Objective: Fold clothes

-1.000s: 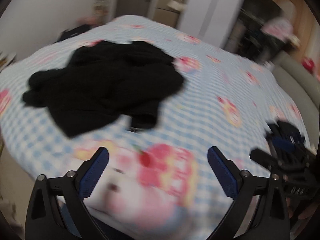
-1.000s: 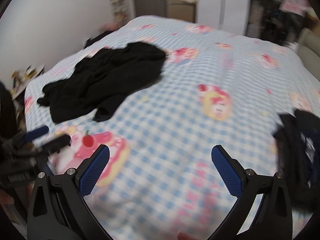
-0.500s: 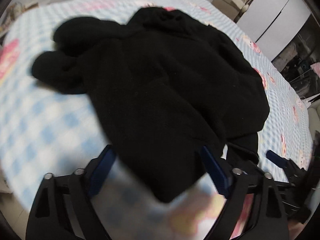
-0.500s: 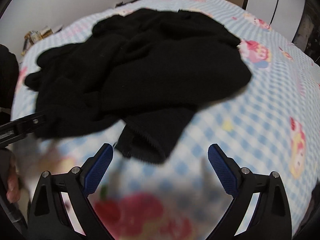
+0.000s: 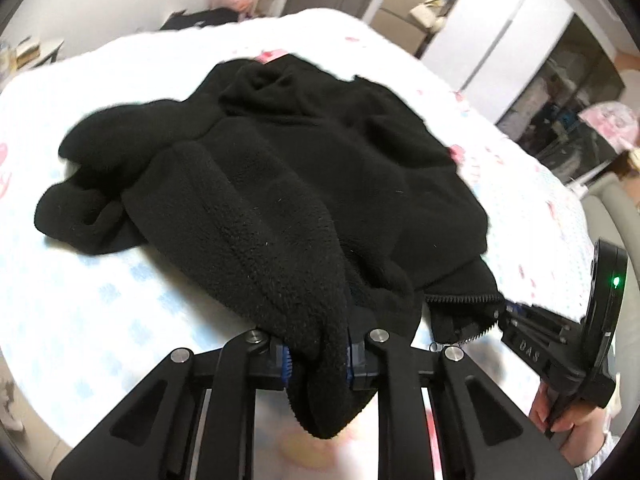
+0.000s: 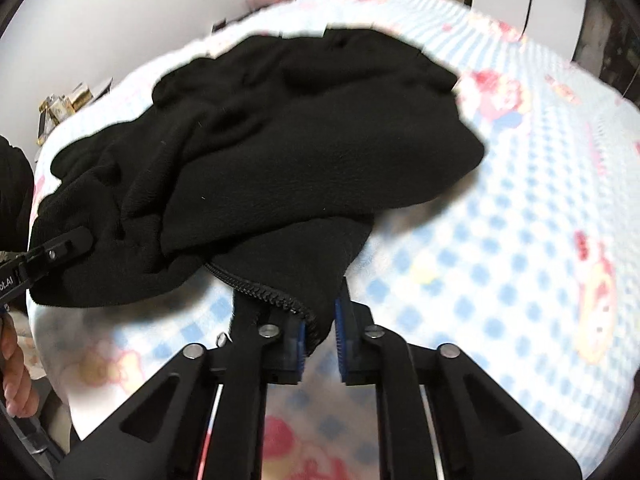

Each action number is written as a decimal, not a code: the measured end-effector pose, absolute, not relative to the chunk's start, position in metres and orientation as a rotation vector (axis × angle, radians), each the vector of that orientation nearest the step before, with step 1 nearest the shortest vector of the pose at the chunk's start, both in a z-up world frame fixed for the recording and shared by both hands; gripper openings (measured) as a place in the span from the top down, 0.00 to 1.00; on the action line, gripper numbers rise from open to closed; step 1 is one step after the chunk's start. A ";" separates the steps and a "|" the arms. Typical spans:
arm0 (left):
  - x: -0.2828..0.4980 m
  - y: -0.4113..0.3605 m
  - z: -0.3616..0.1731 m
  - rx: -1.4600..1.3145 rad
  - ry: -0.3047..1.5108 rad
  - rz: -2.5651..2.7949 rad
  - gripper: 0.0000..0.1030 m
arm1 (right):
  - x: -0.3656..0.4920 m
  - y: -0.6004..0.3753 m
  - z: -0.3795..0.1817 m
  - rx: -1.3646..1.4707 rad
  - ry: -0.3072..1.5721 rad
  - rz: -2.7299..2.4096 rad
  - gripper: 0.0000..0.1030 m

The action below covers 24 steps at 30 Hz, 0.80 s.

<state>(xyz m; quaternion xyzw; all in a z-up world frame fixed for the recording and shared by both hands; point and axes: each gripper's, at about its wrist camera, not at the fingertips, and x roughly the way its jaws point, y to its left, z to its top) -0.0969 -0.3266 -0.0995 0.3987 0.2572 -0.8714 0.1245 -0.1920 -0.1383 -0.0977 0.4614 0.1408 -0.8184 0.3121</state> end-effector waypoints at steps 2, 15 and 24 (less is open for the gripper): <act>-0.087 -0.311 -0.086 1.163 0.710 -2.595 0.83 | -0.185 -0.125 -0.081 1.163 0.356 -2.204 0.94; -0.094 -0.145 -0.027 1.248 0.458 -2.939 0.84 | -0.162 0.061 0.005 0.968 0.128 -2.604 0.99; -0.089 -0.088 -0.059 1.429 0.519 -2.934 0.83 | -0.133 0.098 -0.004 1.066 0.144 -2.481 0.98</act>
